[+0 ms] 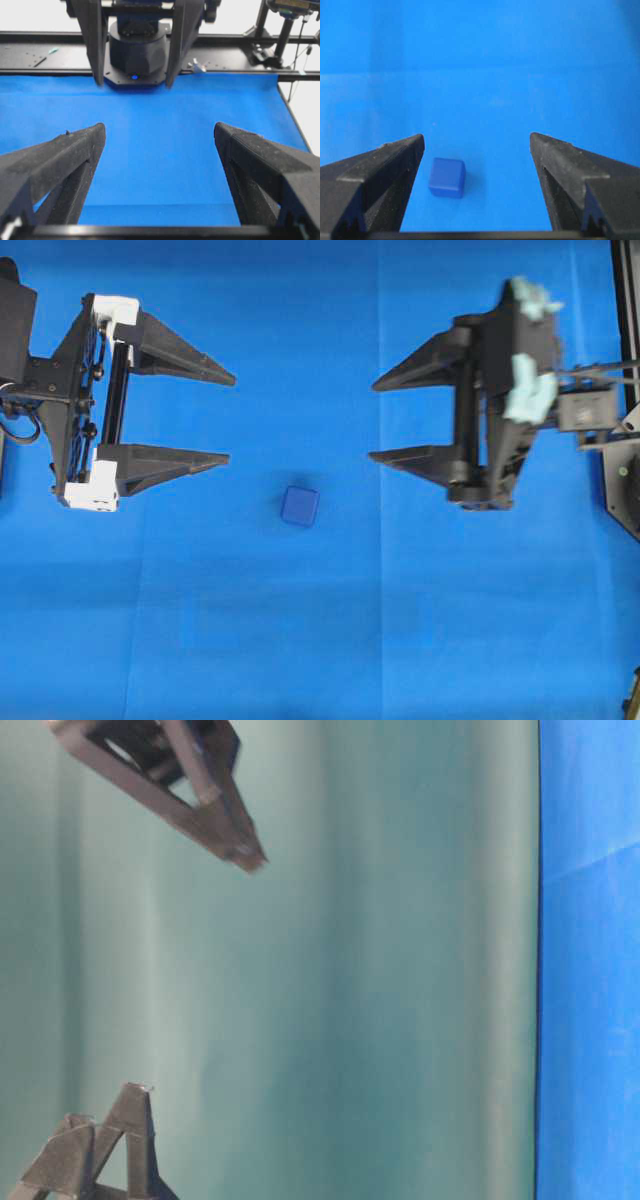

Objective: Handover the blue block to the right arm after grasping it with the left arm, then place it in the designated position.

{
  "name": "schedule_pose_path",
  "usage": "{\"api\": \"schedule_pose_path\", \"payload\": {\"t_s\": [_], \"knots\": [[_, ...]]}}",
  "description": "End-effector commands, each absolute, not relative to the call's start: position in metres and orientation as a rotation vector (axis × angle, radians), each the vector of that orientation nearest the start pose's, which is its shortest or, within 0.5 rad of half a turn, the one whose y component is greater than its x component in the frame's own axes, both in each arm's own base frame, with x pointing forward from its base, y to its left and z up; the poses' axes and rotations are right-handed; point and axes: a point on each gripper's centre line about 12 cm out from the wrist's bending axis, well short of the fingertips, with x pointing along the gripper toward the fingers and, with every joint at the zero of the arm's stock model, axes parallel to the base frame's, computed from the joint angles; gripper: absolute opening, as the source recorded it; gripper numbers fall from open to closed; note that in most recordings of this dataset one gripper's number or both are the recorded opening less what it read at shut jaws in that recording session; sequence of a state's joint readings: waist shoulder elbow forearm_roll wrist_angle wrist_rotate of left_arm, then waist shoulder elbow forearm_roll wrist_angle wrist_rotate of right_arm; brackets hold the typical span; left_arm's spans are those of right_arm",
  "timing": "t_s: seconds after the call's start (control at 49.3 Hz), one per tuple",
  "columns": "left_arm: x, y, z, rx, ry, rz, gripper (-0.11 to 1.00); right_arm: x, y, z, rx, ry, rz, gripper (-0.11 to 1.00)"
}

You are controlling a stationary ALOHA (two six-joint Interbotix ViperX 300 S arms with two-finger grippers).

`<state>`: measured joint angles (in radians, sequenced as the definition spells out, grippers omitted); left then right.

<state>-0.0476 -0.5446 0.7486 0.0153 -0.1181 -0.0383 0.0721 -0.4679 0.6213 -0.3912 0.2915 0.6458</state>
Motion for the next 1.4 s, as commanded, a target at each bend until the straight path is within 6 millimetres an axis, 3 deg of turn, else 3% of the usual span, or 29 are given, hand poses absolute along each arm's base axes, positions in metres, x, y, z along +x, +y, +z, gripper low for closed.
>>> {"api": "schedule_pose_path", "payload": {"t_s": [0.0,0.223,0.852,1.379], "knots": [[0.304,-0.014,0.358,-0.021,0.040,-0.046,0.93,0.313,0.010,0.343,0.226,0.366,-0.085,0.80],[0.304,-0.014,0.358,-0.022,0.039,-0.046,0.93,0.302,0.009,0.349,0.221,0.338,-0.081,0.80],[0.304,-0.014,0.359,-0.024,0.034,-0.048,0.93,0.301,0.012,0.362,0.185,0.232,-0.031,0.79],[0.303,-0.014,0.358,-0.024,0.034,-0.046,0.93,0.302,0.009,0.360,0.179,0.223,-0.035,0.79]]}}
